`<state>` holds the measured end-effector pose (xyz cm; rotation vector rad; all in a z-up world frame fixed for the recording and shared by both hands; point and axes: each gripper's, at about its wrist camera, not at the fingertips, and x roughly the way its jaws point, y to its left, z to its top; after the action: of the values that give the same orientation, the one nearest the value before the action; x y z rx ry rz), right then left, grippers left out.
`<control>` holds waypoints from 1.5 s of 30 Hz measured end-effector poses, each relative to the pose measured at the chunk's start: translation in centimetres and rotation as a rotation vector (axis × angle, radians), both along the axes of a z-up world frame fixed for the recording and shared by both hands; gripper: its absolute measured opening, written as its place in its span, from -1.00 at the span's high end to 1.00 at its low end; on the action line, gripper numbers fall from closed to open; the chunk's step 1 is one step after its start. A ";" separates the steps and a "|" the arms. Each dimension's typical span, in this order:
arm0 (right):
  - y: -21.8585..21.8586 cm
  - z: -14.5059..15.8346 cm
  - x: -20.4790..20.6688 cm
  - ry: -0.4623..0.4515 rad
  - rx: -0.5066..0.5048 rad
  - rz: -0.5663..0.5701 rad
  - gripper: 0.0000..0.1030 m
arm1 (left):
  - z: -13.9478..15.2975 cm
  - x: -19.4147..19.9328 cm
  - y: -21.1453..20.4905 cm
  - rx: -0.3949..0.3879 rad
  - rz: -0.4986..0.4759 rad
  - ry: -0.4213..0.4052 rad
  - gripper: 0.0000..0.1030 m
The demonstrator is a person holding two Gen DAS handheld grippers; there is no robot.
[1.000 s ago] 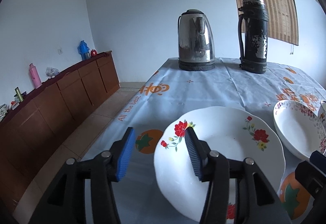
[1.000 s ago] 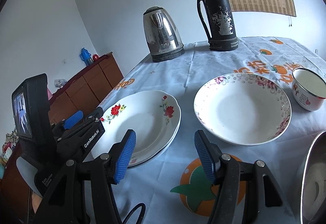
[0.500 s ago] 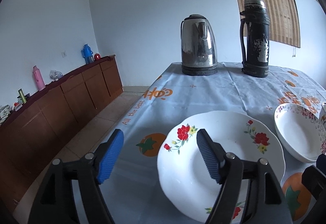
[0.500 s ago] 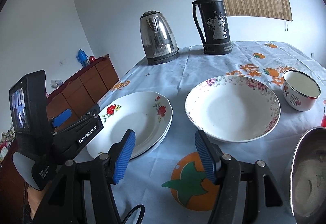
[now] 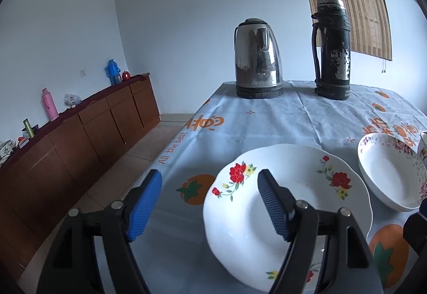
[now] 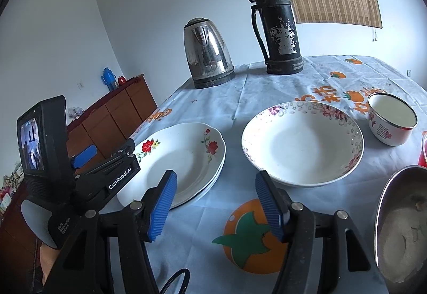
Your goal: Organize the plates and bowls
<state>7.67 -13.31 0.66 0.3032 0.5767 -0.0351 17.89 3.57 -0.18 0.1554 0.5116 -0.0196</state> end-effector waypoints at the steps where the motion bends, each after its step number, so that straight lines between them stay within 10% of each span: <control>1: -0.1 0.1 -0.1 -0.003 0.000 -0.001 -0.23 | 0.0 0.0 0.0 -0.002 -0.001 0.002 -0.46; 45: -8.7 3.7 -10.5 0.000 -0.003 -0.009 -0.23 | 1.1 -9.2 -9.4 -0.094 -0.257 0.132 -0.46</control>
<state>-2.84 -21.98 4.37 0.3024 0.5749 -0.0443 8.73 -5.84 0.90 0.1277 0.6188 -0.3064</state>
